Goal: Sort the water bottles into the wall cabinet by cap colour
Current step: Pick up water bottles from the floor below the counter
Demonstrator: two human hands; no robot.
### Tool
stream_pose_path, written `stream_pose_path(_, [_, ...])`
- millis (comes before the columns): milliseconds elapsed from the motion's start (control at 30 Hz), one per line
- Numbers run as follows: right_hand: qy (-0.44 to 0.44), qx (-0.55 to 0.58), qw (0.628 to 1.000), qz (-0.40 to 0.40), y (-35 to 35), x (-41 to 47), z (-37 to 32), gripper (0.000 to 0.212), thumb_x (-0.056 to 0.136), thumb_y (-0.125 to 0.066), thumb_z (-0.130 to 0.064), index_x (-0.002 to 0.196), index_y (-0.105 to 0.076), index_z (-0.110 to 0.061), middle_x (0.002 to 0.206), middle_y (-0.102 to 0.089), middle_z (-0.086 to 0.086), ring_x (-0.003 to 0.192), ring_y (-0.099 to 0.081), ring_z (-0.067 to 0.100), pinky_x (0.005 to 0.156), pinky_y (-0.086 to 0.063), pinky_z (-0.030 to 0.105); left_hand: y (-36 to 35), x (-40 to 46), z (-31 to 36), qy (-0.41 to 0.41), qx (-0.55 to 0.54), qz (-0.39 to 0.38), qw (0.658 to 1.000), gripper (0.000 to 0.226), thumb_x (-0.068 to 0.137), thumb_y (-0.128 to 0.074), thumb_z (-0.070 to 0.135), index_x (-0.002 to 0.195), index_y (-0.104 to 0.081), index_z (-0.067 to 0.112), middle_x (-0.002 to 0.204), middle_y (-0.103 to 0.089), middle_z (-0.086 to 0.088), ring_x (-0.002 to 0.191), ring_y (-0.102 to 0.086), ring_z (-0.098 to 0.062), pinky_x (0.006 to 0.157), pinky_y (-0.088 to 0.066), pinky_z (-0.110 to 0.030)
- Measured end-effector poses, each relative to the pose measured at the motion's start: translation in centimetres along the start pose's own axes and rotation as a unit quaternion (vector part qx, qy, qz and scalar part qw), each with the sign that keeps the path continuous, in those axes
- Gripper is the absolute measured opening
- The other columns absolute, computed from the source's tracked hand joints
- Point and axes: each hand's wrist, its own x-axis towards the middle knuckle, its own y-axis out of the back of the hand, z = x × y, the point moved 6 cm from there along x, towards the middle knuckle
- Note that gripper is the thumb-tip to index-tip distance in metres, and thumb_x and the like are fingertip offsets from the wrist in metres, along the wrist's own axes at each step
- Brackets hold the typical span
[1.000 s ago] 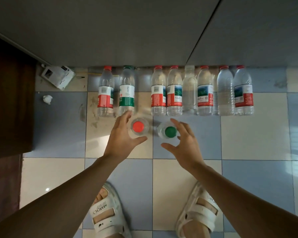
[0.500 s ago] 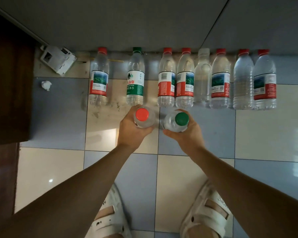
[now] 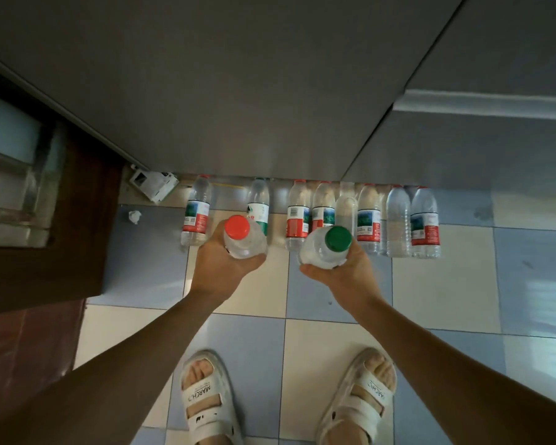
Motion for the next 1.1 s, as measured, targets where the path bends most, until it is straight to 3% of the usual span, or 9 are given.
stream_pose_path(167, [0.045,0.005,0.999,0.011,3.9,-2.3,-11.0,0.069,0.062,-0.097,-0.027,0.120,-0.060,-0.037,0.104,-0.070,-0.020,0.098,-0.066,0.001,0.083,-0.056,0.022,4.2,-2.6,9.5,-0.034,0.007,0.005,0.999,0.051,0.063,-0.096,0.023,0.106,-0.069,0.025,0.092,-0.075,0.013,0.087,-0.071,-0.005,0.068,-0.052,-0.011])
stream_pose_path(267, [0.064,0.007,0.998,0.009,6.5,-4.6,-17.9,0.064,0.060,-0.098,-0.028,0.113,-0.062,-0.036,0.098,-0.071,-0.026,0.090,-0.067,-0.006,0.068,-0.052,0.008,6.5,-4.9,15.7,-0.056,0.014,0.009,0.998,0.052,0.061,-0.097,0.027,0.100,-0.064,0.036,0.090,-0.070,0.028,0.084,-0.066,0.006,0.065,-0.048,-0.005])
stream_pose_path(367, [0.072,0.018,0.997,-0.006,8.4,-7.9,-24.6,0.063,0.061,-0.097,-0.025,0.114,-0.063,-0.032,0.096,-0.072,-0.025,0.088,-0.069,-0.004,0.065,-0.053,0.010,9.7,-7.7,21.9,-0.069,0.014,-0.003,0.997,0.052,0.062,-0.096,0.031,0.100,-0.061,0.039,0.093,-0.067,0.033,0.086,-0.064,0.012,0.064,-0.047,-0.003])
stream_pose_path(533, [0.113,-0.009,0.994,0.004,10.7,-14.7,-36.6,0.054,0.065,-0.093,-0.031,0.101,-0.054,-0.044,0.088,-0.063,-0.042,0.086,-0.062,-0.017,0.057,-0.048,0.003,16.5,-13.3,33.0,-0.121,-0.002,0.004,0.993,0.051,0.056,-0.090,0.048,0.099,-0.063,0.050,0.097,-0.070,0.025,0.093,-0.067,0.005,0.074,-0.052,-0.013])
stream_pose_path(633, [0.145,-0.013,0.989,0.024,11.6,-18.7,-43.3,0.053,0.066,-0.092,-0.033,0.102,-0.055,-0.044,0.093,-0.066,-0.034,0.089,-0.066,-0.009,0.064,-0.054,0.010,20.4,-16.3,39.0,-0.147,-0.015,0.006,0.989,0.052,0.062,-0.092,0.037,0.107,-0.065,0.034,0.100,-0.073,0.011,0.096,-0.070,-0.008,0.083,-0.058,-0.029])
stream_pose_path(733, [0.177,0.008,0.983,0.038,12.3,-22.6,-50.0,0.060,0.059,-0.092,-0.038,0.107,-0.056,-0.043,0.098,-0.068,-0.031,0.091,-0.067,-0.007,0.066,-0.055,0.012,24.2,-18.5,44.9,-0.174,-0.019,-0.002,0.985,0.058,0.056,-0.090,0.050,0.106,-0.065,0.034,0.099,-0.073,0.013,0.093,-0.070,-0.003,0.080,-0.057,-0.021])
stream_pose_path(867, [0.224,0.025,0.972,0.065,13.6,-26.5,-59.3,0.078,0.057,-0.094,-0.037,0.124,-0.056,-0.029,0.108,-0.072,-0.016,0.098,-0.069,-0.002,0.079,-0.059,0.023,29.3,-21.0,53.3,-0.225,-0.002,-0.021,0.974,0.066,0.057,-0.089,0.054,0.113,-0.067,0.028,0.105,-0.075,0.008,0.101,-0.071,-0.009,0.092,-0.058,-0.042])
stream_pose_path(1000, [0.289,0.013,0.952,0.104,15.2,-30.7,-69.5,0.068,0.058,-0.095,-0.034,0.112,-0.054,-0.038,0.099,-0.071,-0.025,0.092,-0.068,-0.008,0.075,-0.057,0.015,34.3,-24.0,63.0,-0.304,-0.005,-0.011,0.953,0.061,0.058,-0.088,0.053,0.109,-0.070,0.024,0.100,-0.076,0.008,0.096,-0.072,-0.007,0.089,-0.059,-0.040])
stream_pose_path(1100, [0.328,0.017,0.936,0.124,16.5,-34.0,-76.7,0.069,0.056,-0.096,-0.034,0.111,-0.054,-0.038,0.097,-0.072,-0.021,0.090,-0.069,-0.006,0.080,-0.059,0.024,38.0,-26.4,70.0,-0.361,-0.001,0.009,0.933,0.066,0.059,-0.087,0.057,0.115,-0.068,0.028,0.105,-0.075,0.010,0.097,-0.071,-0.005,0.087,-0.059,-0.037])
